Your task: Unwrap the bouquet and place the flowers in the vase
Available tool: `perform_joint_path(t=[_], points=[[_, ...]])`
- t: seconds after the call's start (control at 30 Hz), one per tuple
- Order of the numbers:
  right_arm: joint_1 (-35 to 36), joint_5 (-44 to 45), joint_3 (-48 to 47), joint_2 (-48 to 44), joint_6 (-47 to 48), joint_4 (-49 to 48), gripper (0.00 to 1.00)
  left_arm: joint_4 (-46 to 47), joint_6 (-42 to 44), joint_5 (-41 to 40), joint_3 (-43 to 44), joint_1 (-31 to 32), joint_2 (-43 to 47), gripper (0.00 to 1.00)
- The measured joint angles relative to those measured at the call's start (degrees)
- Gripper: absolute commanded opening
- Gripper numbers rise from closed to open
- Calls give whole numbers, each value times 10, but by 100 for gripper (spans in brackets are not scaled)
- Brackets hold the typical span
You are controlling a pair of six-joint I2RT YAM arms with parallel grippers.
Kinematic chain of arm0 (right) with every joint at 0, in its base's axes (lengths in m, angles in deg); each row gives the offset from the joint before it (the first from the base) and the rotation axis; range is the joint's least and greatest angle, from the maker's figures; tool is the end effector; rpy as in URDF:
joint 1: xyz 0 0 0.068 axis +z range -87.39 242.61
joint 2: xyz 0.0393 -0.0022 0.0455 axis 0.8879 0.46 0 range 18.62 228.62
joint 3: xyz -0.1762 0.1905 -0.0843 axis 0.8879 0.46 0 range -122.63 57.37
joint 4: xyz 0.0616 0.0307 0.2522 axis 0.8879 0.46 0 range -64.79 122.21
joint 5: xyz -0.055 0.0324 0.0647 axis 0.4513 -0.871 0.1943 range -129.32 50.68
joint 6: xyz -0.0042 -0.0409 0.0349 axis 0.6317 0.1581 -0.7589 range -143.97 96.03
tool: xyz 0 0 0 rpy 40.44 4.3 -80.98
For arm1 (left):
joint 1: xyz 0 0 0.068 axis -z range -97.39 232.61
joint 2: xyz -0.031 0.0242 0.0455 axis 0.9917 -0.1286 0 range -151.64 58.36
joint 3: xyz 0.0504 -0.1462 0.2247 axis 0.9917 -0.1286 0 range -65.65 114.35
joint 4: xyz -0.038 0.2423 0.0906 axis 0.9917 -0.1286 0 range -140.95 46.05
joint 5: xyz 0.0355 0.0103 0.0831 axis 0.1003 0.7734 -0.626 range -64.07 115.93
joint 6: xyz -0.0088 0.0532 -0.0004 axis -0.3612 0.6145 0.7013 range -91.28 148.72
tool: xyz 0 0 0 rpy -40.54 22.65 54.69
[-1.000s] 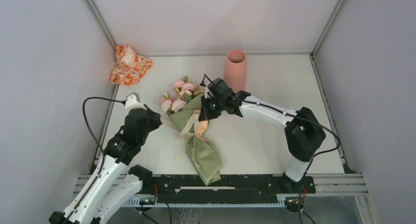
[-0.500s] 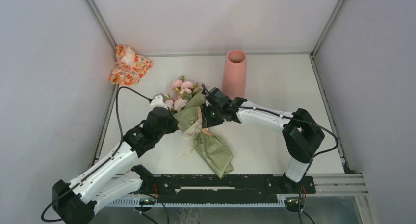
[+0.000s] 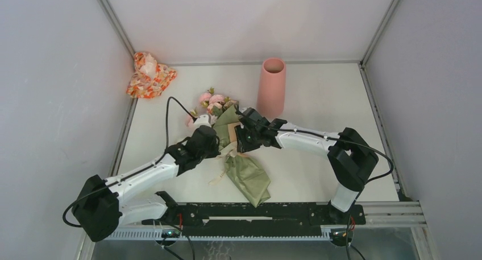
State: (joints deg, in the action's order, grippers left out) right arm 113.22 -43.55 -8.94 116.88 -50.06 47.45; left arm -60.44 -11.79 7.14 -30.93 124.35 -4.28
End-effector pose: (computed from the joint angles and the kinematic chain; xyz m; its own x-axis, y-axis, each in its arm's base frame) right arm 0.2275 0.2811 0.2073 -0.8132 -0.2991 -0.4992 -0.4904 0.8141 0.3111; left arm 0.1720 -0.1380 0.2108 -0.6948 -0.2042 -0.6896 0.0095 0.9562 -0.2927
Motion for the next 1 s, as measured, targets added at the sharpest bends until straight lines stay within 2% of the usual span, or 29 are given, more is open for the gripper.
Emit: perform_joint_path(t=[0.2, 0.47, 0.7, 1.0], points=[[-14, 12, 0, -2, 3, -2, 42, 10, 0, 6, 0, 10, -17, 6], [-82, -17, -23, -24, 13, -13, 41, 44, 0, 43, 1, 31, -19, 9], [-78, -34, -80, -17, 19, -24, 41, 69, 7, 62, 1, 51, -23, 9], [-73, -48, -2, -48, 19, -22, 41, 88, 15, 75, 0, 62, -79, 12]])
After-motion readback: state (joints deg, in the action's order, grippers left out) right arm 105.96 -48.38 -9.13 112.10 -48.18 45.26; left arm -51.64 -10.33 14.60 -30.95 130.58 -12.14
